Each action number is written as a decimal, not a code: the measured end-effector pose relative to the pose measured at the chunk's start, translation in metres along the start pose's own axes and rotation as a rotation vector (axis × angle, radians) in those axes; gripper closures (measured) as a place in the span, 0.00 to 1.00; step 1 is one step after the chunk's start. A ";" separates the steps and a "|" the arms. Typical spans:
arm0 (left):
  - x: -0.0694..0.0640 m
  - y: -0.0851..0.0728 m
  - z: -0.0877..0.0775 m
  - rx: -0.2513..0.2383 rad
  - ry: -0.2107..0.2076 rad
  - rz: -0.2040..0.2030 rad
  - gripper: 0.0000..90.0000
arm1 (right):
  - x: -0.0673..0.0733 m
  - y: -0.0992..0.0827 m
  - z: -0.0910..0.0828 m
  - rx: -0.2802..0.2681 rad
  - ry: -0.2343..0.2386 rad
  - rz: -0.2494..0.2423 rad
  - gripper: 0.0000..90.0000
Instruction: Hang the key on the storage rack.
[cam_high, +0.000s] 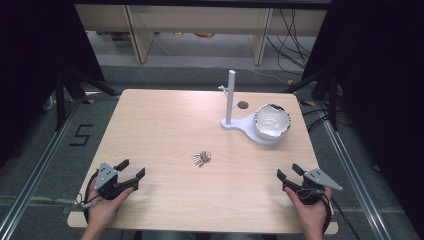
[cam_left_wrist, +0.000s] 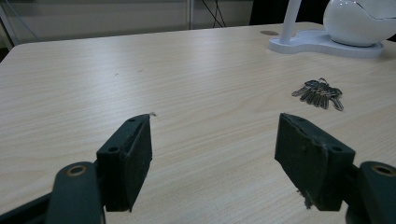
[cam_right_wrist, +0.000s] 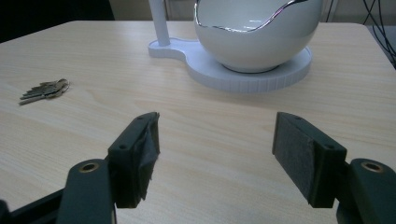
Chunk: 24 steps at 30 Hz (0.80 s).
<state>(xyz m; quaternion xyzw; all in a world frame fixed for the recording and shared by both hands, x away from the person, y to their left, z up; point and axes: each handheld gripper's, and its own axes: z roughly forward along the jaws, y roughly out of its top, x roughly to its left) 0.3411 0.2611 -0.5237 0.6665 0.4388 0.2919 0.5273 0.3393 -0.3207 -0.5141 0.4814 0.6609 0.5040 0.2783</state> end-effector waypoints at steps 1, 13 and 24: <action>0.000 0.000 0.001 -0.012 -0.003 0.003 0.30 | 0.000 0.000 -0.001 0.005 0.005 0.003 0.36; -0.001 0.005 0.004 0.036 -0.037 0.007 0.33 | 0.002 0.000 -0.001 0.017 -0.005 0.001 0.36; -0.016 0.054 0.028 0.329 -0.151 0.109 0.34 | 0.001 0.001 0.000 0.024 0.002 0.038 0.37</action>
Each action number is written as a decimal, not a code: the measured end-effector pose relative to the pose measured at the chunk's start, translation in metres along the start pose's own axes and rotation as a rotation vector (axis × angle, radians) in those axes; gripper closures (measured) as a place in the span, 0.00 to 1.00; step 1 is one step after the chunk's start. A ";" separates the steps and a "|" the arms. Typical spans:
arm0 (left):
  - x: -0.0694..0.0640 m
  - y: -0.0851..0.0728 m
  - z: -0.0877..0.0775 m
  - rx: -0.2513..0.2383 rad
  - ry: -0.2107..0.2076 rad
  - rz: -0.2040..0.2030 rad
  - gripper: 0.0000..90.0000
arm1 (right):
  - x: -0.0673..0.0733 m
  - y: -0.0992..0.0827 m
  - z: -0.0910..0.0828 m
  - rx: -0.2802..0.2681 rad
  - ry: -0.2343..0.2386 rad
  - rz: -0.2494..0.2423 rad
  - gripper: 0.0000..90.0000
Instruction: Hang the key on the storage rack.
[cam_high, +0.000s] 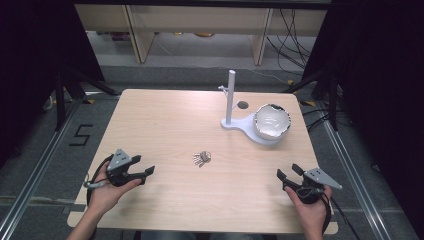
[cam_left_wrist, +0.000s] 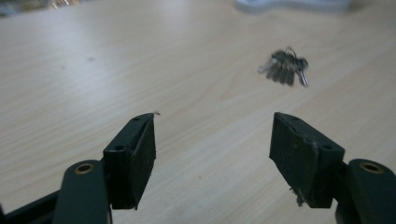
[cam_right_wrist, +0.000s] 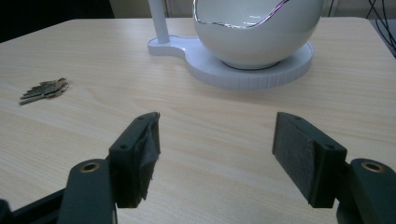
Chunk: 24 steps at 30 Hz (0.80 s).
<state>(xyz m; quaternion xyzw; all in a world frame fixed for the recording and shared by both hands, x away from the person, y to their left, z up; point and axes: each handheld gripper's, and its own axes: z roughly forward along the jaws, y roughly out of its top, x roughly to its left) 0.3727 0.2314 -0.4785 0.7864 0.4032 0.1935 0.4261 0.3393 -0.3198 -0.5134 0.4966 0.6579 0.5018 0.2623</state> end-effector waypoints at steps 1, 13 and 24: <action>0.000 0.000 0.000 0.000 0.000 0.000 0.34 | 0.000 0.000 0.000 0.004 -0.001 0.000 0.37; -0.025 0.068 0.058 0.314 -0.147 0.205 0.34 | 0.002 0.001 0.000 0.036 0.001 -0.006 0.37; -0.046 0.104 0.117 0.500 -0.230 0.251 0.33 | -0.001 0.002 0.003 0.039 0.028 -0.032 0.37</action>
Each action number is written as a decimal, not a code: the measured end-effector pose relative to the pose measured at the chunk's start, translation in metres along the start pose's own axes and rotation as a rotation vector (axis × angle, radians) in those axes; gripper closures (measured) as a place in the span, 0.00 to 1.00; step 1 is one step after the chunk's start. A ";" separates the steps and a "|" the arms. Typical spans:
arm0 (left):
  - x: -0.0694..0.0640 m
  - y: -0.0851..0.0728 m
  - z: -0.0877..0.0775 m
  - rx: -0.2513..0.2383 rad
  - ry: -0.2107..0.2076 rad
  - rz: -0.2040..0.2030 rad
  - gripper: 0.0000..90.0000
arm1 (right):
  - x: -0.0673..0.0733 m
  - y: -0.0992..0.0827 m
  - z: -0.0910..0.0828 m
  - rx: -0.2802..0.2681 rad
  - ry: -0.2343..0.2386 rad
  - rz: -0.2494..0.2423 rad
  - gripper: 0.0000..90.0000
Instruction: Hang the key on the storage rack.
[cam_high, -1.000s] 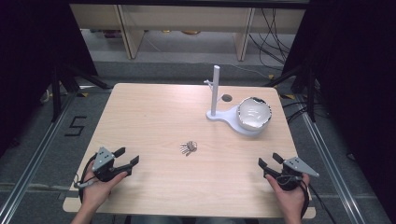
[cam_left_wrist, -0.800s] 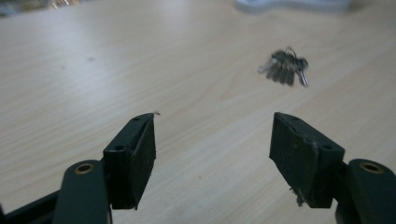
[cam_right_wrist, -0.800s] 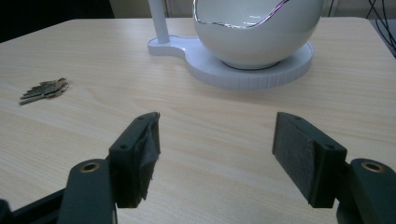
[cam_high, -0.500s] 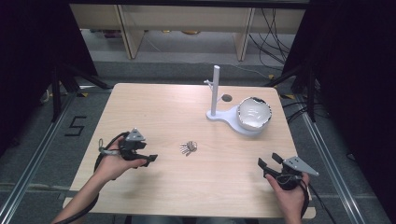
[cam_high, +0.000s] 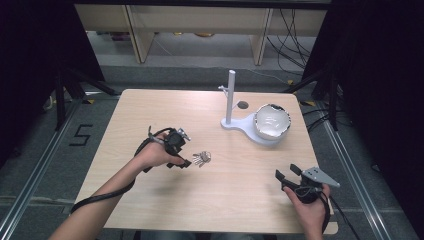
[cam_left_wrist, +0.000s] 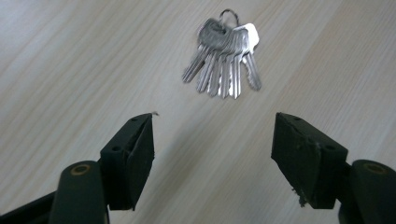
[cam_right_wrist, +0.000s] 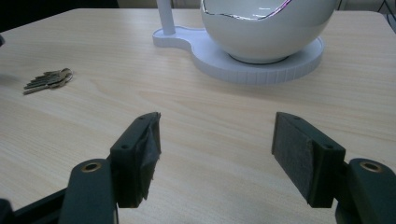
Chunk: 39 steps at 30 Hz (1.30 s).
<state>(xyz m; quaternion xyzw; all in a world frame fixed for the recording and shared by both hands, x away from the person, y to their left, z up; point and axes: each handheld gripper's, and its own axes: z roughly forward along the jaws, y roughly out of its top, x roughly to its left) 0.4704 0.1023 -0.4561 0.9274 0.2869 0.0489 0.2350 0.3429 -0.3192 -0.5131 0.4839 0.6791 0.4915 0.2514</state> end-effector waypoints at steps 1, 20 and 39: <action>0.000 0.005 0.003 0.002 0.000 0.004 0.33 | 0.000 0.000 0.000 0.000 0.001 0.001 0.37; -0.008 0.064 0.052 0.200 0.007 0.103 0.27 | -0.003 0.000 0.001 0.004 -0.005 -0.026 0.37; -0.004 0.061 0.060 0.225 0.005 0.088 0.44 | -0.002 0.000 0.001 0.019 -0.018 -0.021 0.37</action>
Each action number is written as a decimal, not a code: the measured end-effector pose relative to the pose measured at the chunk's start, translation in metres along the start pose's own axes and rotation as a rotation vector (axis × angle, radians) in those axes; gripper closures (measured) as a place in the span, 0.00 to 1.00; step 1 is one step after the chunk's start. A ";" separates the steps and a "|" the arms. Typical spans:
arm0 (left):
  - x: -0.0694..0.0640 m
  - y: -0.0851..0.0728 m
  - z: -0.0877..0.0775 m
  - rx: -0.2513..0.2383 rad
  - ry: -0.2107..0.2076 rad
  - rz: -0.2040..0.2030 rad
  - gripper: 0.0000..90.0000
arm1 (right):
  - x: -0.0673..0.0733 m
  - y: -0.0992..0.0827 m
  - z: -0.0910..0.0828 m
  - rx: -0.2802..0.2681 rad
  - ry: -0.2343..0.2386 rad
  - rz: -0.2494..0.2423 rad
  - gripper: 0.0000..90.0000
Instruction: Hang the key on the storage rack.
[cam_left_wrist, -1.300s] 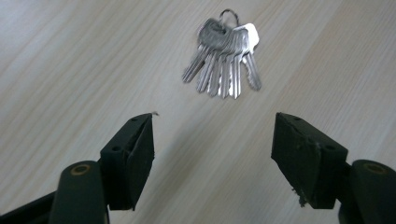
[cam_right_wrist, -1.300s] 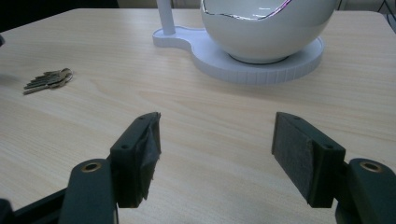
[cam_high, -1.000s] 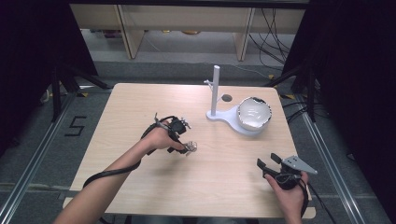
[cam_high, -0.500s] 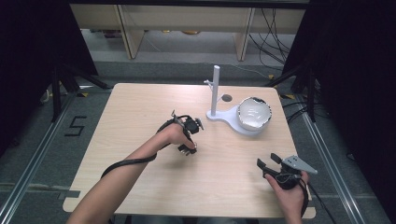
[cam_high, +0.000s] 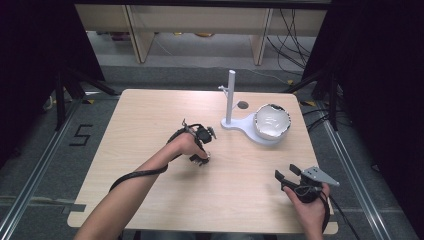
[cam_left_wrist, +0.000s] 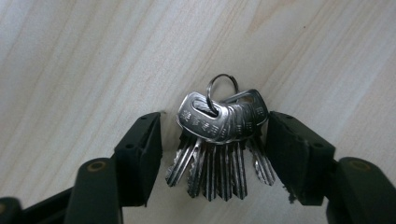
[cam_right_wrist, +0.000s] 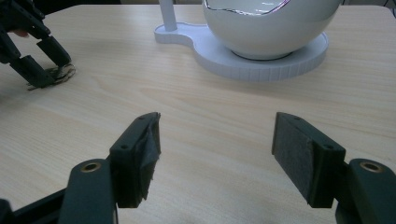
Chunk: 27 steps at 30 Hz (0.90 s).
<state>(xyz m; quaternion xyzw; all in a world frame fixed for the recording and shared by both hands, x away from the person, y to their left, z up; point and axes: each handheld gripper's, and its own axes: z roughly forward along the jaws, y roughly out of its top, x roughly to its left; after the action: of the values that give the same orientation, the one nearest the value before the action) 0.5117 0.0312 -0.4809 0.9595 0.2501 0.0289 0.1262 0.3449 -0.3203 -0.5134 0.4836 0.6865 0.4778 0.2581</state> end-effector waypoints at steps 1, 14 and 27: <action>-0.001 0.000 -0.001 -0.002 0.001 0.002 0.46 | 0.000 0.000 0.000 -0.001 0.005 0.005 0.37; -0.009 -0.004 -0.003 -0.003 -0.003 0.038 0.69 | 0.003 0.000 0.000 0.010 0.011 0.029 0.37; -0.010 -0.007 -0.005 0.014 -0.004 0.040 0.71 | 0.003 0.000 0.000 0.020 0.019 0.039 0.37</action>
<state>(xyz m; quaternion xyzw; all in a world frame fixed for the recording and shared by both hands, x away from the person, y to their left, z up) 0.4993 0.0331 -0.4778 0.9652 0.2309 0.0276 0.1196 0.3435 -0.3176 -0.5126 0.4948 0.6841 0.4805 0.2374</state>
